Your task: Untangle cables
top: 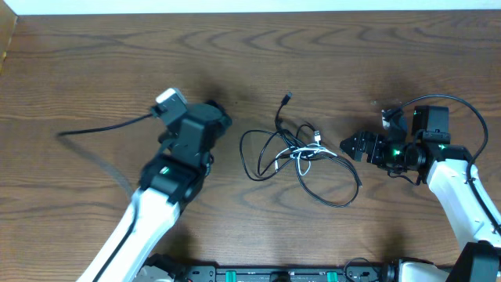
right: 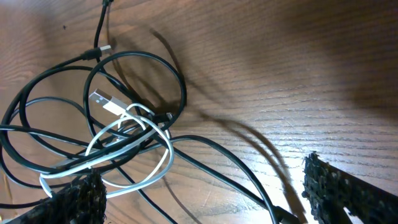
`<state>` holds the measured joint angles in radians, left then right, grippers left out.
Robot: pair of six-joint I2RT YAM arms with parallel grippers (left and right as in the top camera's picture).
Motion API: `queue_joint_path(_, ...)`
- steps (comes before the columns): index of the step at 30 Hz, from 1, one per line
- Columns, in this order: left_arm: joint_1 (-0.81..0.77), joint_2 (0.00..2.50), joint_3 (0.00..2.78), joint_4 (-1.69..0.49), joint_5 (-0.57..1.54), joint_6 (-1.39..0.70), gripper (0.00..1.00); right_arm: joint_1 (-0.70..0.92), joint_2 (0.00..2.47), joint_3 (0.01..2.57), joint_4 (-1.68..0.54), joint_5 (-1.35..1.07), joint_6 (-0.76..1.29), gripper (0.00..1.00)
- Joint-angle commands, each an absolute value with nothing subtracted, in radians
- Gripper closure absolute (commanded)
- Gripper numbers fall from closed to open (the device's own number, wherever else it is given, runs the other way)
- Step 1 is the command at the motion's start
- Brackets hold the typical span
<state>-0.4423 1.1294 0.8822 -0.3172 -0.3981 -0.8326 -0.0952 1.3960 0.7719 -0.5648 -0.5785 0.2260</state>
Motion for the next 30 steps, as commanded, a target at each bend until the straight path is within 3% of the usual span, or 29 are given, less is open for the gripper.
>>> queue_joint_path(1, -0.482, 1.011, 0.950, -0.295, -0.324, -0.797, 0.02, -0.099, 1.391, 0.777, -0.566, -0.574, 0.212, 0.01)
queue_joint_path(10, -0.554, 1.049, 0.949, -0.161, 0.073, -0.885, 0.02, -0.098, 1.391, 0.777, -0.588, -0.574, 0.212, 0.01)
queue_joint_path(17, -0.687, 1.263, 0.950, -0.162, 0.047, -1.031, 0.01, -0.098, 1.391, 0.777, -0.588, -0.574, 0.212, 0.01)
queue_joint_path(30, -0.793, 1.508, 0.950, -0.181, -0.051, -1.238, 0.02, -0.098, 1.391, 0.777, -0.588, -0.574, 0.212, 0.01)
